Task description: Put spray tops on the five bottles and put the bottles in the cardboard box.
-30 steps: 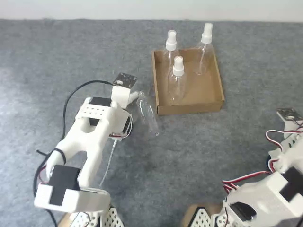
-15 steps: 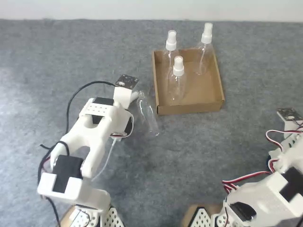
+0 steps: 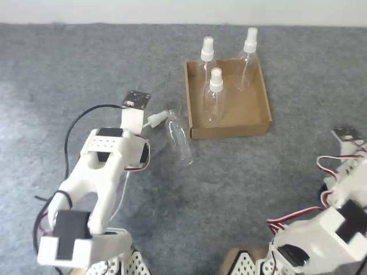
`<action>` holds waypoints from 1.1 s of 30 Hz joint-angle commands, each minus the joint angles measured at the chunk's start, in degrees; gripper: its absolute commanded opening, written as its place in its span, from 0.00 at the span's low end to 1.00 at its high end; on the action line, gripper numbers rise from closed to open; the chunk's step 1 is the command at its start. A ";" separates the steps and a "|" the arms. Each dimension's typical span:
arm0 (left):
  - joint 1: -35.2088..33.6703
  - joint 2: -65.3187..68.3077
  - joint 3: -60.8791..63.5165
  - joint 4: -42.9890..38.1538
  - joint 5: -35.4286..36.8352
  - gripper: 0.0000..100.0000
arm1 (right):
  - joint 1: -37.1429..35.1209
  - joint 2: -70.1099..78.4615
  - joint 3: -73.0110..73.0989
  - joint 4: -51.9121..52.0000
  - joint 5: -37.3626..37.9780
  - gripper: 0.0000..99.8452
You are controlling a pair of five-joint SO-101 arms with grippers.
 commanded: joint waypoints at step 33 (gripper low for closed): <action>-10.02 -66.90 -4.97 3.43 30.68 0.01 | -93.05 -52.97 33.67 -37.67 -41.58 0.01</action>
